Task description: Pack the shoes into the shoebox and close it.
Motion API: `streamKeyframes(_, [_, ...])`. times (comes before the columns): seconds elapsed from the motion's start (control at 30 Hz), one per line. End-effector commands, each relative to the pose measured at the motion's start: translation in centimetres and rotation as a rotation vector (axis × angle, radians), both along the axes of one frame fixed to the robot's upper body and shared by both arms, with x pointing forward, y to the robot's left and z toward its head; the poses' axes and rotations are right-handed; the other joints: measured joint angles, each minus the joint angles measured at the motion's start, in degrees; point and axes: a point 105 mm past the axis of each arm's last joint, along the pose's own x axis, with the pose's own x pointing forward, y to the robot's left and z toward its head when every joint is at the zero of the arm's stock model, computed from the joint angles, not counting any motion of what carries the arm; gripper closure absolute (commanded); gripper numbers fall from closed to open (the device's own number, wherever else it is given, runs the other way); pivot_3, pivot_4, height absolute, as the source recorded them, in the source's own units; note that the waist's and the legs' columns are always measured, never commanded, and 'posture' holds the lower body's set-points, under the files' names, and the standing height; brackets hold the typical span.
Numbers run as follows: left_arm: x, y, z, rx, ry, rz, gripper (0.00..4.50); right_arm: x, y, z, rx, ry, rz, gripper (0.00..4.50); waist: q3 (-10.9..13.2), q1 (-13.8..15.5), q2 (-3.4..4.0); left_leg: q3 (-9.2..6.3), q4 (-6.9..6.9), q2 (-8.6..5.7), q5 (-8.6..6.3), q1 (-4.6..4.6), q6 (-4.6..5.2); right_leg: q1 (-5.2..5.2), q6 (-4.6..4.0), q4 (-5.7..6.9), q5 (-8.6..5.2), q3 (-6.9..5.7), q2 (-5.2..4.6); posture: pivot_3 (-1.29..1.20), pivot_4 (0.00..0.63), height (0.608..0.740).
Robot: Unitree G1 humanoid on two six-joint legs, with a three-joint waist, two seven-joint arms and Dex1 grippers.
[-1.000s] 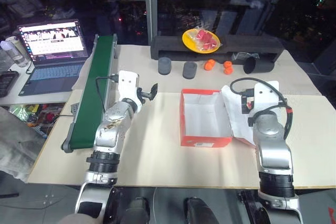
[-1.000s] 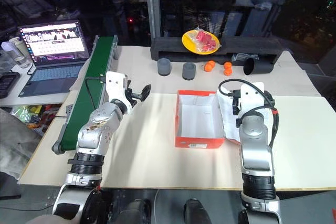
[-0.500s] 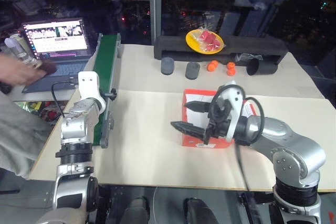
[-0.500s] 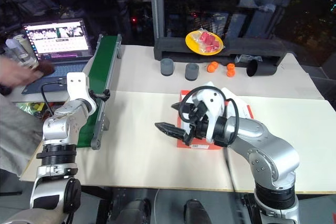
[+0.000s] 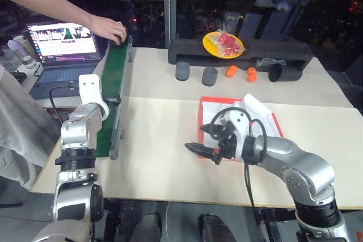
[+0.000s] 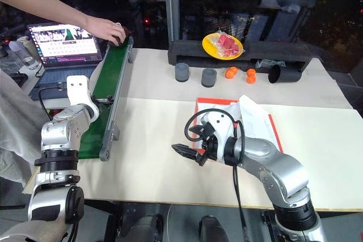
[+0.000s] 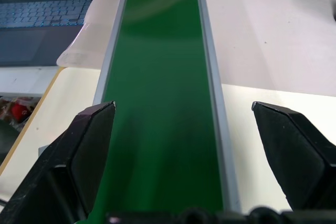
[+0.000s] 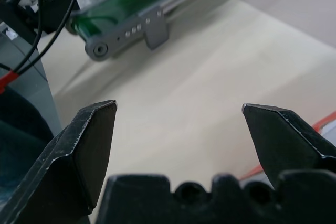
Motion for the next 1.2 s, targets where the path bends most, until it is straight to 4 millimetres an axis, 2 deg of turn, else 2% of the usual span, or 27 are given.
streamKeyframes(0.03, [0.5, -0.7, 1.1, 0.006, -0.037, -0.015, 0.03, -0.4, -0.2, 1.0, 0.008, -0.061, -0.001, 0.00, 0.00, 0.02, 0.00, 0.00, 0.00, 0.00, 0.00, 0.00, 0.00, 0.00, 0.00, 0.00, 0.00, 0.00, 0.00, 0.00, 0.150, 0.740])
streamKeyframes(0.3, [0.7, -1.5, 1.1, 0.014, -0.046, -0.024, 0.03, 0.4, -1.2, 0.2, -0.018, -0.043, -0.072, 0.00, 0.00, -0.06, -0.01, 0.00, 0.00, 0.00, 0.00, -0.01, 0.00, -0.01, 0.00, 0.01, 0.00, 0.00, 0.00, 0.00, 0.150, 0.740])
streamKeyframes(0.43, [0.5, -1.4, 0.9, 0.030, -0.049, -0.026, 0.03, 0.4, -1.2, -0.3, -0.025, -0.035, -0.081, 0.00, 0.00, 0.02, -0.01, 0.00, 0.00, 0.00, 0.00, -0.02, 0.00, -0.01, 0.00, -0.01, 0.00, 0.01, 0.01, 0.00, 0.150, 0.740])
streamKeyframes(0.6, [0.3, -1.1, 1.6, 0.029, -0.087, -0.026, 0.03, 0.8, -1.1, 0.0, -0.007, -0.034, -0.100, 0.00, 0.00, -0.04, -0.01, -0.01, 0.00, 0.01, 0.00, -0.01, 0.00, -0.01, 0.00, 0.01, 0.00, 0.00, 0.01, 0.00, 0.150, 0.740])
streamKeyframes(0.7, [0.3, -0.4, 1.2, 0.080, -0.061, -0.005, 0.03, 0.7, -1.0, -1.0, -0.033, -0.012, -0.101, 0.00, 0.00, -0.01, -0.01, 0.00, 0.00, 0.00, 0.00, -0.01, 0.00, 0.00, 0.00, 0.01, 0.00, 0.01, 0.01, 0.00, 0.150, 0.740])
streamKeyframes(0.87, [0.7, 1.0, 1.7, 0.071, -0.058, 0.025, 0.03, 0.6, -0.6, -0.8, -0.031, -0.021, -0.095, 0.00, 0.00, -0.01, -0.01, -0.01, 0.00, 0.00, 0.00, -0.01, 0.00, -0.02, 0.00, 0.02, 0.00, 0.00, 0.01, 0.00, 0.150, 0.740])
streamKeyframes(1.0, [0.9, 2.1, 1.2, 0.060, -0.038, 0.039, 0.03, 0.7, -0.4, -1.4, -0.041, -0.017, -0.118, 0.00, 0.00, 0.03, -0.01, 0.00, 0.01, -0.01, 0.00, -0.01, 0.00, 0.00, 0.00, 0.01, 0.00, 0.00, 0.01, 0.00, 0.150, 0.740])
streamKeyframes(1.1, [1.1, 2.2, 1.3, 0.042, -0.042, 0.046, 0.03, 0.8, -0.2, -0.8, -0.025, -0.037, -0.123, 0.00, 0.00, 0.04, -0.01, 0.00, 0.01, 0.00, 0.00, -0.03, 0.00, -0.03, 0.00, 0.01, 0.00, -0.01, 0.01, 0.00, 0.150, 0.740])
streamKeyframes(1.2, [1.3, 1.8, 1.3, 0.056, -0.039, 0.025, 0.03, 1.7, -0.7, -0.6, -0.007, -0.046, -0.180, 0.00, 0.00, 0.04, -0.01, 0.00, 0.01, 0.00, 0.00, -0.03, 0.00, -0.01, 0.00, 0.01, 0.00, -0.01, 0.00, 0.00, 0.150, 0.740])
